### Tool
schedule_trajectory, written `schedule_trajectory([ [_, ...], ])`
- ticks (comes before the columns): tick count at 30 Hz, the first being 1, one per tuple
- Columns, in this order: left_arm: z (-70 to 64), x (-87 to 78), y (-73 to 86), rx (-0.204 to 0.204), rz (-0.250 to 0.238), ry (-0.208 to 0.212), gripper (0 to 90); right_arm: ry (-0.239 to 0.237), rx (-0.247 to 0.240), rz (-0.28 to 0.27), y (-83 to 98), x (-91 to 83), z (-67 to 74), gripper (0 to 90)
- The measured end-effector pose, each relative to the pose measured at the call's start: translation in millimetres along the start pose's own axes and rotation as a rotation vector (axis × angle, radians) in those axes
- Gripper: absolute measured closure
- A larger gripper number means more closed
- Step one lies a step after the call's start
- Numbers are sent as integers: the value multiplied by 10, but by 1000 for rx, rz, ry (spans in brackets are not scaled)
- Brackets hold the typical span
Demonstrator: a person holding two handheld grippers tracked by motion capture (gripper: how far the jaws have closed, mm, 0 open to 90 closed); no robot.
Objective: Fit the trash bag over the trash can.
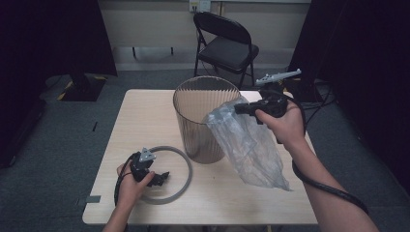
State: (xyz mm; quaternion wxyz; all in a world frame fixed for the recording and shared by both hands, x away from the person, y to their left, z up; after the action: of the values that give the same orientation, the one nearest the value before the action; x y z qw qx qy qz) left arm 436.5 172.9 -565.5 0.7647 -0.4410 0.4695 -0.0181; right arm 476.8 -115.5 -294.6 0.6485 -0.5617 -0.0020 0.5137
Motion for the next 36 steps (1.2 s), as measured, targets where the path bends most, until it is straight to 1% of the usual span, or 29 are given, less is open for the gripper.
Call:
schedule_trajectory([
  [5, 0, 0, 0, 0, 0, 0, 0, -28, 23, -71, -227, -7, 83, 897],
  [8, -1, 1, -2, -2, -2, 0, 0, -41, 42, -84, -313, 54, 120, 897],
  [10, -1, 1, -2, -2, -2, 0, 0, -42, 44, -87, -346, 111, 131, 898],
  [12, 0, 0, 0, 0, 0, 1, 0, -43, 48, -91, -380, 181, 145, 898],
  [13, 0, 0, -1, 0, -1, 1, 0, -52, 56, -86, -394, 229, 153, 898],
  [15, -1, 1, -2, -1, -2, 0, 0, -48, 60, -88, -413, 295, 149, 898],
  [16, -1, 1, -2, -1, -1, 0, 0, -57, 63, -79, -409, 339, 155, 897],
  [17, 0, 0, -1, 0, -1, 1, 0, -49, 62, -77, -400, 388, 151, 898],
  [19, -1, 1, -2, 0, -2, 2, 0, -57, 66, -62, -369, 457, 159, 898],
  [21, 1, -1, 0, 2, 2, 2, 0, -42, 52, -42, -315, 530, 160, 898],
  [23, 1, -1, 0, 3, 2, 2, 0, -42, 45, -28, -275, 567, 165, 897],
  [27, 1, -1, 1, 3, 2, 2, 0, -31, 41, -8, -199, 586, 137, 895],
  [32, -1, 0, -1, 1, 1, 4, 0, -12, 43, 25, -68, 623, 68, 888],
  [36, 1, 2, -3, 6, -1, 8, 0, -12, 39, 26, -11, 633, 33, 877],
])
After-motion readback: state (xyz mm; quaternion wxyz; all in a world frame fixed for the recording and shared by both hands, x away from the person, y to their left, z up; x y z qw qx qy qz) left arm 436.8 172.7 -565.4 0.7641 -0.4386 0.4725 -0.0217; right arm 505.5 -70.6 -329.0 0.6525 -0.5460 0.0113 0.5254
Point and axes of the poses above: each handheld gripper's, and its own axes: x roughly forward along the jaws, y roughly out of its underside, z roughly to its left, the point moved 9 cm from there along x, roughly forward along the jaws, and after that the axes turned 14 degrees about x, right-handed, at the moved point
